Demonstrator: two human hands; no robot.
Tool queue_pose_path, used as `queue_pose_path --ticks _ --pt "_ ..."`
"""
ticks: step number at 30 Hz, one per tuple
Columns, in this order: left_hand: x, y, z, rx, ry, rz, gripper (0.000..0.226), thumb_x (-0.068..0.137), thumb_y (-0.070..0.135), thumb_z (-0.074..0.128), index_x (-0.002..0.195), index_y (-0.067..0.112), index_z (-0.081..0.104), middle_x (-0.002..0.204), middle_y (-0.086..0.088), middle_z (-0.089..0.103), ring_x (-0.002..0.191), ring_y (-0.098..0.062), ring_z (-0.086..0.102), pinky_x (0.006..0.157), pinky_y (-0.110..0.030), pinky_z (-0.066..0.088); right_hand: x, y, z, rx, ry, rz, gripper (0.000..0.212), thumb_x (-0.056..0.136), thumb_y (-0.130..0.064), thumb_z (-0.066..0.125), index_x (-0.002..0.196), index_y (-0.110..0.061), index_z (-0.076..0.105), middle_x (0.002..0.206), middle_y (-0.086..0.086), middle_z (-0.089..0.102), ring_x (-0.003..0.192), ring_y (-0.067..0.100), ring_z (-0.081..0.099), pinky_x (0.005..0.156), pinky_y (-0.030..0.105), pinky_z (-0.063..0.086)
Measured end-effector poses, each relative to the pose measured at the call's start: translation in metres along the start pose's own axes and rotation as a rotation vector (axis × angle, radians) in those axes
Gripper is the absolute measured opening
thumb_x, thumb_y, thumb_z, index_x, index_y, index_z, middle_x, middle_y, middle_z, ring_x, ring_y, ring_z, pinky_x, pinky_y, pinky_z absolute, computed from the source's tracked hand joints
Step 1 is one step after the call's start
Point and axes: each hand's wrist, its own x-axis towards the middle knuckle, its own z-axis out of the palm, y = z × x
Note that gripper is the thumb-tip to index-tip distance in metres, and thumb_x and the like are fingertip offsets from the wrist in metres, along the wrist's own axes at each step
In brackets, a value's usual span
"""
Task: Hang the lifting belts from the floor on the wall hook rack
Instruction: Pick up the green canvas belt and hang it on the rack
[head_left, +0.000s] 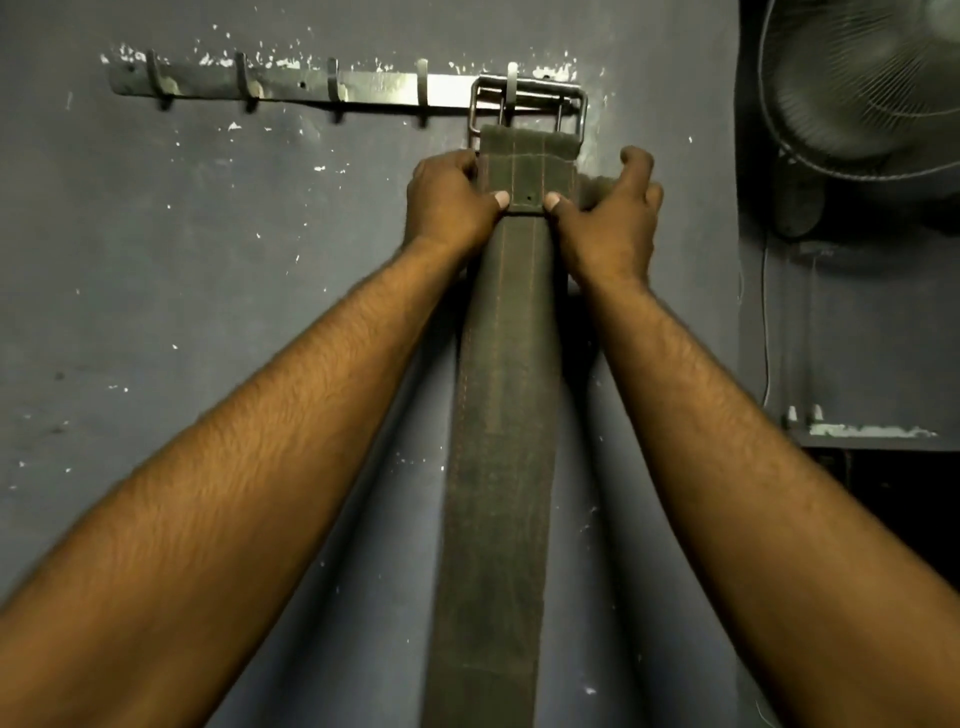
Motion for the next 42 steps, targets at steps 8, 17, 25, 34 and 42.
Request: queue_pose_path --ticks 8,17,25,34,42 --pt "-0.078 -0.038 -0.003 -0.153 -0.031 -0.219 0.041 0.080 0.021 0.076 0.118 0.021 0.063 0.112 -0.001 0.071 0.098 -0.015 0.068 0.095 -0.036 0.055 -0.049 0.026 -0.014 0.192 -0.185 0.234 0.019 0.085 -0.036 0.076 0.075 -0.023 0.065 0.086 -0.001 0.074 0.084 0.016 0.071 0.085 0.043 0.061" --pt "-0.190 -0.085 -0.004 -0.266 -0.202 -0.490 0.006 0.082 0.012 0.073 0.083 0.008 0.069 0.080 -0.019 0.072 0.064 -0.021 0.064 0.052 -0.032 0.057 -0.141 0.070 -0.042 0.206 -0.452 0.440 0.025 0.084 -0.031 0.079 0.086 -0.007 0.071 0.077 0.000 0.073 0.060 0.007 0.068 0.054 0.021 0.053" --pt "-0.277 -0.106 -0.002 -0.138 -0.148 -0.571 0.022 0.071 0.032 0.076 0.080 0.012 0.071 0.070 -0.005 0.074 0.065 -0.019 0.071 0.069 -0.045 0.063 -0.226 0.111 -0.055 0.012 -0.491 0.516 0.040 0.072 -0.050 0.081 0.093 -0.017 0.078 0.089 -0.003 0.079 0.084 0.016 0.075 0.084 0.043 0.061" --pt "-0.347 -0.107 0.003 -0.068 -0.153 -0.748 0.008 0.083 0.006 0.071 0.079 0.012 0.073 0.073 -0.007 0.070 0.064 -0.017 0.068 0.064 -0.041 0.064 -0.288 0.159 -0.082 -0.206 -0.567 0.638 0.043 0.062 -0.056 0.081 0.067 -0.022 0.055 0.073 0.002 0.070 0.081 0.031 0.071 0.080 0.050 0.060" --pt "-0.408 -0.106 0.003 0.132 -0.310 -0.776 0.014 0.084 0.014 0.065 0.091 0.011 0.077 0.089 -0.007 0.077 0.086 -0.025 0.072 0.086 -0.034 0.059 -0.341 0.170 -0.111 -0.212 -0.555 0.758 0.034 0.076 -0.045 0.081 0.092 -0.025 0.058 0.096 -0.002 0.069 0.091 0.022 0.067 0.087 0.040 0.056"
